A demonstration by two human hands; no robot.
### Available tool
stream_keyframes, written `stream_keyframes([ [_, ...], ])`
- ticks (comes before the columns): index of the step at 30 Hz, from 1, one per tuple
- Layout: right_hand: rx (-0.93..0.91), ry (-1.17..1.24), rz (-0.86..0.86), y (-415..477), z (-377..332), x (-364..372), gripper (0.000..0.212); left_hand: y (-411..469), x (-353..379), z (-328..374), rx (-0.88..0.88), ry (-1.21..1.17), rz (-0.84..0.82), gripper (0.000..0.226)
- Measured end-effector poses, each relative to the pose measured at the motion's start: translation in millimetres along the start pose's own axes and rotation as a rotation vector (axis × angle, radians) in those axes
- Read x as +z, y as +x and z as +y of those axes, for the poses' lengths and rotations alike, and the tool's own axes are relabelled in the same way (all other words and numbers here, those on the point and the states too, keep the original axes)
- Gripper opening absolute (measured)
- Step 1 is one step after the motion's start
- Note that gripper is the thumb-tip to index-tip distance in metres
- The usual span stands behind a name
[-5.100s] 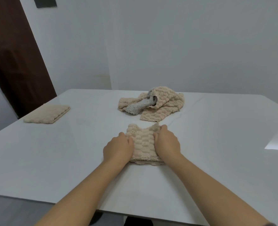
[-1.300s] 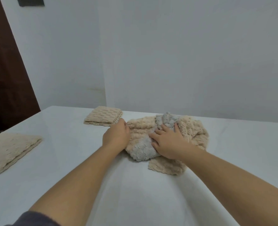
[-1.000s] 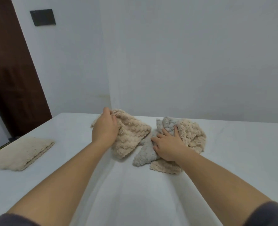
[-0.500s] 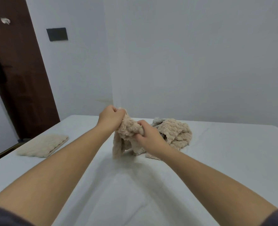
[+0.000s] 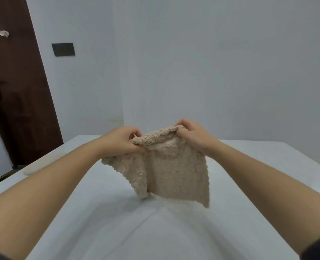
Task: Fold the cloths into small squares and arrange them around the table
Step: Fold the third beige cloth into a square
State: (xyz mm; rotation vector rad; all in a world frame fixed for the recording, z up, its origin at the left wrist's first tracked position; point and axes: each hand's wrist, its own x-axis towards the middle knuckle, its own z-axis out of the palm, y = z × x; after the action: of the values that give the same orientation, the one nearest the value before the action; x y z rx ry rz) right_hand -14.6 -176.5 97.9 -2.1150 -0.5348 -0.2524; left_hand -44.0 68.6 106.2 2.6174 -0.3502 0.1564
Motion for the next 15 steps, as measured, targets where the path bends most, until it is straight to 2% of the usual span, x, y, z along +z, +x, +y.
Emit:
stream_keyframes([
  [1, -0.007, -0.037, -0.016, -3.6, -0.2, -5.9, 0.013, -1.5, -3.2, -2.1, 0.005, 0.017, 0.017, 0.018],
  [4, 0.012, -0.127, -0.101, -13.5, 1.2, -24.4, 0.033, -6.8, -12.9, -5.2, -0.002, 0.035, 0.055, 0.003],
  [5, 0.021, -0.126, -0.111, -15.8, 2.9, -29.6, 0.033, -9.0, -15.2, -6.0, -0.017, 0.002, 0.064, 0.002],
  [9, 0.042, -0.033, 0.003, -21.5, 18.3, -47.2, 0.012, -13.8, -15.2, -10.3, -0.095, -0.388, 0.200, 0.008],
  [12, 0.125, 0.167, 0.013, -31.1, 22.2, -54.9, 0.015, -14.6, -11.2, -8.2, -0.142, -0.626, 0.279, 0.009],
  [15, 0.167, 0.313, 0.001, -40.4, 19.5, -60.7, 0.019, -16.0, -9.5, -0.1, -0.152, -0.812, 0.276, 0.005],
])
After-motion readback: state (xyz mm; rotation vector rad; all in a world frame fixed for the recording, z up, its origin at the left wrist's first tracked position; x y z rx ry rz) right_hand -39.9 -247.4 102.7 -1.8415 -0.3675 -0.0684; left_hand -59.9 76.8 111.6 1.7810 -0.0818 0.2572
